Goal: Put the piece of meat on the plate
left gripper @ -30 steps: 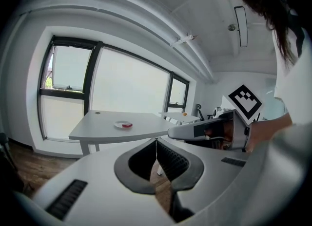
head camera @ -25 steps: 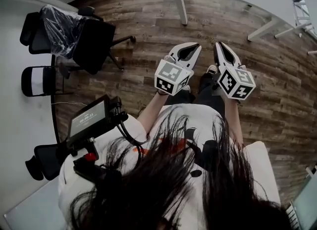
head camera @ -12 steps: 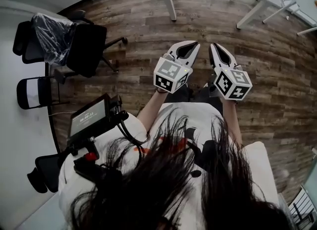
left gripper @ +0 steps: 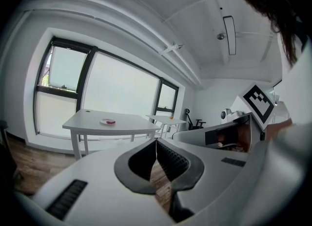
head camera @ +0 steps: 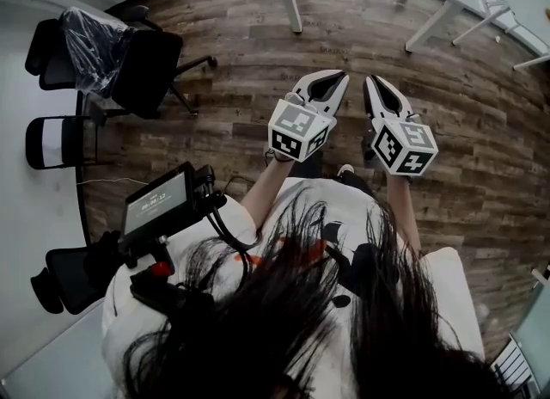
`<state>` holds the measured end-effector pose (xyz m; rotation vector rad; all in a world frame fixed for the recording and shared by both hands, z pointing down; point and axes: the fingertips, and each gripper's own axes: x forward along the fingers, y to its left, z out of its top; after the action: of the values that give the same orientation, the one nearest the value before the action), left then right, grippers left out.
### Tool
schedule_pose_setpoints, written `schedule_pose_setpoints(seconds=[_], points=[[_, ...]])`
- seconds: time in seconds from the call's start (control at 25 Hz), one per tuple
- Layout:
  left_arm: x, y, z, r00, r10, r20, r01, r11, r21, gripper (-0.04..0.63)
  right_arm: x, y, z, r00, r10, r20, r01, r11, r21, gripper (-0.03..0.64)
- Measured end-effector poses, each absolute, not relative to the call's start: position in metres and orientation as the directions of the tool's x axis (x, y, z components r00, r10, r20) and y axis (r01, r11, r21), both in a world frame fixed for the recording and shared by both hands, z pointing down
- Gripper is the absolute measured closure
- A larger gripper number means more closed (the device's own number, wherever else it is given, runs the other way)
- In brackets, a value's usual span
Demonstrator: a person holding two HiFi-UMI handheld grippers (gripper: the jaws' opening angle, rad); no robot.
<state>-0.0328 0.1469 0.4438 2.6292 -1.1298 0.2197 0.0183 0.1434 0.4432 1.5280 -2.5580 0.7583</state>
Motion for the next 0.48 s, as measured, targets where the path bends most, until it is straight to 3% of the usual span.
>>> schedule_pose_setpoints(seconds=[0.48], points=[[0.040,0.215,0.447,0.648,-0.720,0.247,-0.760,-0.630,0.159,0.589,0.080,0.203,0.448,-0.570,-0.767,0.295,-0.809,0.459,-0.368,0.586]])
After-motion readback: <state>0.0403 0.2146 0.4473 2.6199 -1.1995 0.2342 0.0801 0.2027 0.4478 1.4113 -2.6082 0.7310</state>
